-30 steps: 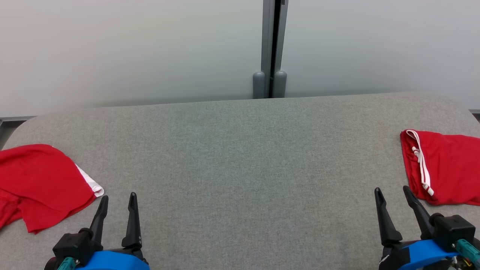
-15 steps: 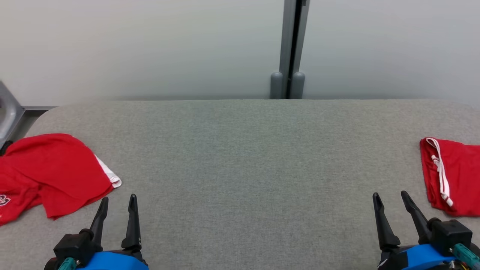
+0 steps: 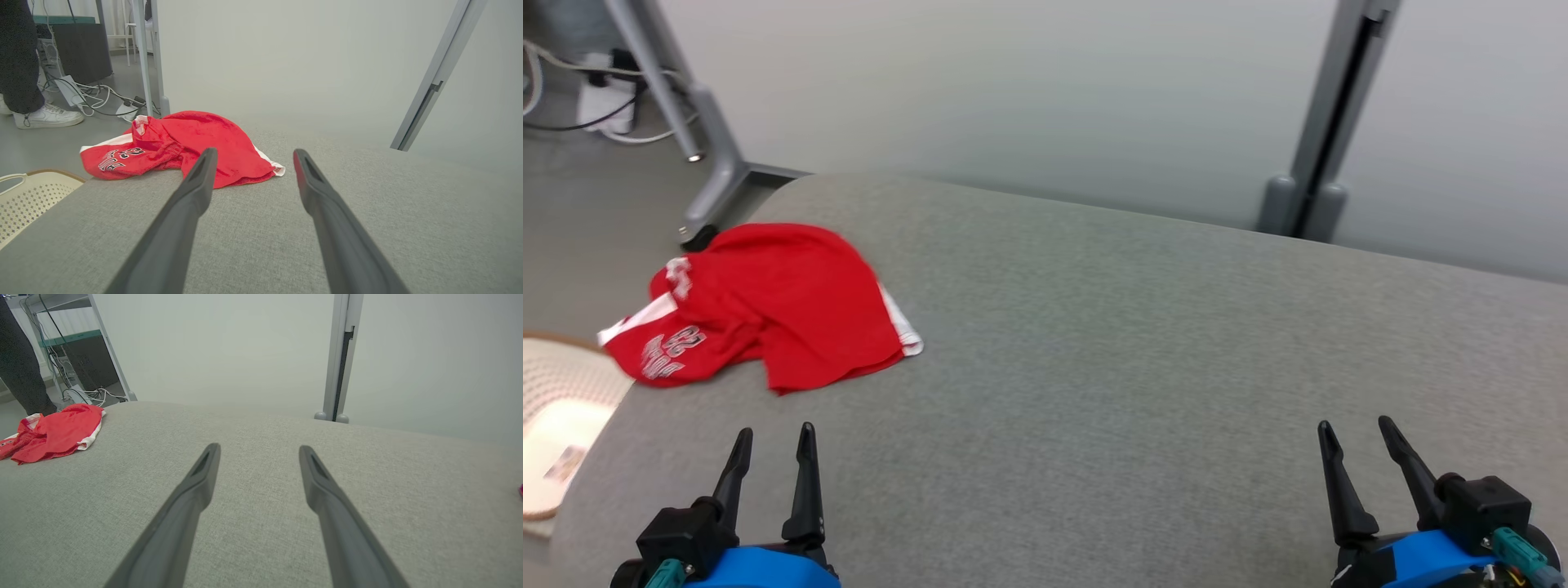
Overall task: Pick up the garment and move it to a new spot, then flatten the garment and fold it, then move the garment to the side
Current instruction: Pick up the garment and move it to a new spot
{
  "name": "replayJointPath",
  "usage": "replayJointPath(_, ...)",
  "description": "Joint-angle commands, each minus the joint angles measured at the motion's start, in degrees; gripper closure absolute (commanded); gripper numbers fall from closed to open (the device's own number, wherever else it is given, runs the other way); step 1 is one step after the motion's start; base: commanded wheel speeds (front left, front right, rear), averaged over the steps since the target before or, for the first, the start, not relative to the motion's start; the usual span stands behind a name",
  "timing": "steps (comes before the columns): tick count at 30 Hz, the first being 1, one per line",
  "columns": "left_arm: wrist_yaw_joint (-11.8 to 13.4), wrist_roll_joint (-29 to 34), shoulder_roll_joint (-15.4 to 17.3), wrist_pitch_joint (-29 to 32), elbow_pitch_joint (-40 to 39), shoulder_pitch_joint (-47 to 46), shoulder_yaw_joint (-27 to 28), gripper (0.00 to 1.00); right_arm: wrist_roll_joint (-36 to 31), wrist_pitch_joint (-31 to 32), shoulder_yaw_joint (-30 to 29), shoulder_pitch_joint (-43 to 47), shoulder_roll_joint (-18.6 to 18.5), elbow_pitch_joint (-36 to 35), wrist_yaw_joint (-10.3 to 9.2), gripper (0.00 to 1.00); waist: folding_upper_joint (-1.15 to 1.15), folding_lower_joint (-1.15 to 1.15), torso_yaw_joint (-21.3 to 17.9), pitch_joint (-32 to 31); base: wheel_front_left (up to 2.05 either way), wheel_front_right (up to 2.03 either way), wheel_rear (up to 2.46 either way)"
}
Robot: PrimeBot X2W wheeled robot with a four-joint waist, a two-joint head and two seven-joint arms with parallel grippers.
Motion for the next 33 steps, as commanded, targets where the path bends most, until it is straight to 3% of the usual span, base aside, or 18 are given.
replayJointPath(1, 0.1, 0.1, 0.3, -0.3, 0.0, -0.7, 0.1, 0.00, 0.1, -0.3, 0.2, -0.8, 0.1, 0.3, 0.01, 0.00, 0.00, -0.01, 2.7, 1.4, 0.00, 0.00, 0.00)
replayJointPath(9, 0.4, 0.0, 0.4, -0.3, -0.5, 0.2, 0.3, 0.00, 0.2, -0.1, 1.6, -1.7, 0.1, 1.2, 0.01, 0.00, 0.00, -0.01, 9.3, 1.6, 0.00, 0.00, 0.00)
replayJointPath(16, 0.6, -0.3, 0.1, -0.3, -0.8, 0.7, 0.6, 0.00, 0.0, -0.4, 1.9, -1.9, -0.4, 0.9, 0.01, 0.00, 0.00, -0.01, 12.2, 2.2, 0.00, 0.00, 0.00)
replayJointPath(25, 0.7, -0.3, -0.2, -0.3, -1.4, 0.8, 1.4, 0.00, 0.1, -0.2, 2.3, -1.8, -0.7, 1.1, 0.01, 0.00, 0.00, -0.01, 11.9, 2.5, 0.00, 0.00, 0.00)
replayJointPath(33, 1.2, -0.5, 1.4, 0.8, -4.6, -1.7, 2.4, 0.00, 0.1, -0.3, 2.1, -2.1, -0.5, 0.2, 0.01, 0.00, 0.00, -0.01, 10.3, 3.7, 0.00, 0.00, 0.00)
